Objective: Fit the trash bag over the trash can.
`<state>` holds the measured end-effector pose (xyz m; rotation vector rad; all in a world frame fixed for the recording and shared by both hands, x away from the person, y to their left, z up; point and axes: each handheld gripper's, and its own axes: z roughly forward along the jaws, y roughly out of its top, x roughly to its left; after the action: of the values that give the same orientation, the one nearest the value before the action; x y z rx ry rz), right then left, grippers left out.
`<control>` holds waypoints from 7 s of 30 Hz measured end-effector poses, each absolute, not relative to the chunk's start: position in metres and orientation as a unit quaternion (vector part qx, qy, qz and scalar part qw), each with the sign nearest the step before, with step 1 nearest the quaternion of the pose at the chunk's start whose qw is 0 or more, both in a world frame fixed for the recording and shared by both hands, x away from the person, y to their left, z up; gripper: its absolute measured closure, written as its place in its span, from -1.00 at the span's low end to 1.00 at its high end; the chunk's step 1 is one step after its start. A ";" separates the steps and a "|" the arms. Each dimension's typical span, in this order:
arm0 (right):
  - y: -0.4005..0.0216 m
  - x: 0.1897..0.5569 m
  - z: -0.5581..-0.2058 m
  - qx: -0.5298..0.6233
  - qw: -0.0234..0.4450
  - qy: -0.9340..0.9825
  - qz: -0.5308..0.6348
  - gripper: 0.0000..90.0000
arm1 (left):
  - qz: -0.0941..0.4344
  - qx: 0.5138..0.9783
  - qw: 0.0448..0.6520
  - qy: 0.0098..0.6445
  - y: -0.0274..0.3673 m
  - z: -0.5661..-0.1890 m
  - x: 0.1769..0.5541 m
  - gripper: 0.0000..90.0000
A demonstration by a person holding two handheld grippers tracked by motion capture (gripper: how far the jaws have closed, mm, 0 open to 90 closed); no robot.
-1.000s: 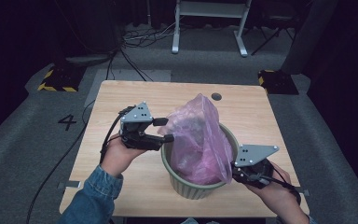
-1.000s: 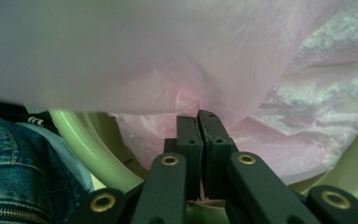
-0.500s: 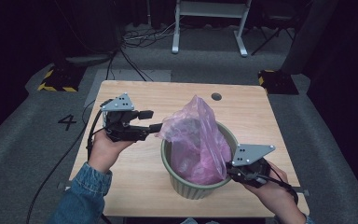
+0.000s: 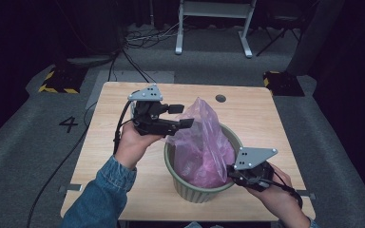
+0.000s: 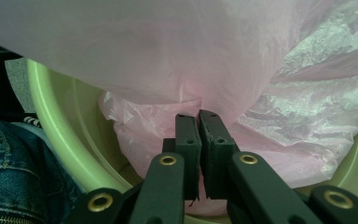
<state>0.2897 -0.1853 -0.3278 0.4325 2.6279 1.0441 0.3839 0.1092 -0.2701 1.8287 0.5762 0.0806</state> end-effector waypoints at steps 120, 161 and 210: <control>-0.190 0.326 -0.244 0.159 0.170 0.835 0.498 0.02 | 0.086 0.864 0.484 0.112 0.041 -0.307 0.326 0.97; -0.298 0.312 -0.312 0.273 0.175 0.813 0.483 0.99 | 0.142 0.799 0.538 0.228 0.170 -0.327 0.302 0.97; -0.263 0.350 -0.299 0.231 0.124 0.829 0.494 0.30 | 0.073 0.812 0.533 0.227 0.160 -0.323 0.359 0.55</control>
<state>0.3498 -0.2626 -0.2992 0.6724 2.4167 1.4413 0.3594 0.1599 -0.3234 1.9355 0.5411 0.1730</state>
